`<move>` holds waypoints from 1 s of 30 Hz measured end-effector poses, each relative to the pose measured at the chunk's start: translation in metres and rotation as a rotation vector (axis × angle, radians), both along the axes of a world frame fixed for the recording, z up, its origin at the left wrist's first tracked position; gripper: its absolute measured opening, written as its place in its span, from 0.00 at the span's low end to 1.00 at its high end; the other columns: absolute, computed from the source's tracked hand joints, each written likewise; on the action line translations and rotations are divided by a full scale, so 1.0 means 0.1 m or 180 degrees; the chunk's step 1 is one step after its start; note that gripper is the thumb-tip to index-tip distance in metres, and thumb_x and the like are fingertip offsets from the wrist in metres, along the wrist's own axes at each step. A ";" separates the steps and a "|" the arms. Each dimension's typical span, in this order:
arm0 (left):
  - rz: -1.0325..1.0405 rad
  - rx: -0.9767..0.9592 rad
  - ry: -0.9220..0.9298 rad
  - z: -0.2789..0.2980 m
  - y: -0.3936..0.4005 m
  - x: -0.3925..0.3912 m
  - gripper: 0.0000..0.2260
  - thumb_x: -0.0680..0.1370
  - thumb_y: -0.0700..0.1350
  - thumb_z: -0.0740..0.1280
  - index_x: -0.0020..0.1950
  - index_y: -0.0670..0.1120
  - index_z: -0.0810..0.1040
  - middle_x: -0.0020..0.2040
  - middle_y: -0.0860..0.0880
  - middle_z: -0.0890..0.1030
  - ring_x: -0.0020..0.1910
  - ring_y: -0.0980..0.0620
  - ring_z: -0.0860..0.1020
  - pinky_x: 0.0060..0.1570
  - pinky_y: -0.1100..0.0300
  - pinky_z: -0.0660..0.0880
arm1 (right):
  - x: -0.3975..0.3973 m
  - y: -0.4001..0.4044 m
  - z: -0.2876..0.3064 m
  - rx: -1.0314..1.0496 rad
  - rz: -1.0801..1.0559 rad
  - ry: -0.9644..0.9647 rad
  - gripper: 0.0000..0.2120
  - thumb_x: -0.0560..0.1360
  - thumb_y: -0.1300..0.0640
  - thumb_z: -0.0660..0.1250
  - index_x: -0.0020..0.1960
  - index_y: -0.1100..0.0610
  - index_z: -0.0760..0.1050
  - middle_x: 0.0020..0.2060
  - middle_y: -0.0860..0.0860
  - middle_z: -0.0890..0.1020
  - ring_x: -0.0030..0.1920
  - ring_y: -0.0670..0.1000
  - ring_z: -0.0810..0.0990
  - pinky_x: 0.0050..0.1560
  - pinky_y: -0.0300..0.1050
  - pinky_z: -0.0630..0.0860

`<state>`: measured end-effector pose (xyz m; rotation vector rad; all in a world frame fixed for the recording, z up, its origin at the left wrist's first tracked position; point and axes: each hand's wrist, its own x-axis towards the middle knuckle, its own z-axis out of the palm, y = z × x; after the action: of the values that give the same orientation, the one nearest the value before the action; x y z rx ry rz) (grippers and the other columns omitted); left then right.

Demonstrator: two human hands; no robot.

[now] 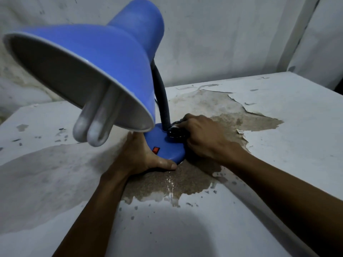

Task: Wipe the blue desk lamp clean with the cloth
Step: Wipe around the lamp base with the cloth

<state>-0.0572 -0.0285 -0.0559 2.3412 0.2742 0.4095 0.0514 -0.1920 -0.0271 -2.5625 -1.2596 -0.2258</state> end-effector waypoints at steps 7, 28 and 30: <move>-0.0277 0.0000 -0.0253 0.04 -0.02 -0.04 0.44 0.51 0.46 0.85 0.57 0.63 0.63 0.52 0.63 0.71 0.50 0.76 0.71 0.48 0.82 0.62 | -0.40 -0.01 -0.08 -0.0086 0.0451 -0.0186 0.24 0.75 0.46 0.52 0.65 0.49 0.77 0.65 0.47 0.77 0.62 0.56 0.73 0.47 0.51 0.76; 0.0140 0.0105 0.0135 0.02 -0.05 -0.04 0.59 0.46 0.63 0.81 0.72 0.54 0.56 0.62 0.56 0.67 0.59 0.56 0.66 0.61 0.61 0.62 | 0.08 0.06 -0.03 0.0781 -0.0156 0.0963 0.21 0.63 0.64 0.59 0.51 0.53 0.82 0.44 0.57 0.86 0.46 0.61 0.81 0.46 0.54 0.80; 0.0140 0.0061 0.0099 0.02 -0.06 -0.03 0.55 0.48 0.60 0.82 0.69 0.56 0.57 0.60 0.58 0.68 0.59 0.56 0.67 0.62 0.59 0.62 | -0.08 -0.08 -0.02 0.0694 -0.0106 0.0693 0.23 0.64 0.63 0.59 0.54 0.53 0.83 0.45 0.58 0.86 0.46 0.61 0.82 0.45 0.53 0.79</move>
<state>-0.0605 -0.0345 -0.0543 2.3653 0.3384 0.3988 0.0437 -0.2005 -0.0294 -2.3507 -1.0520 -0.0822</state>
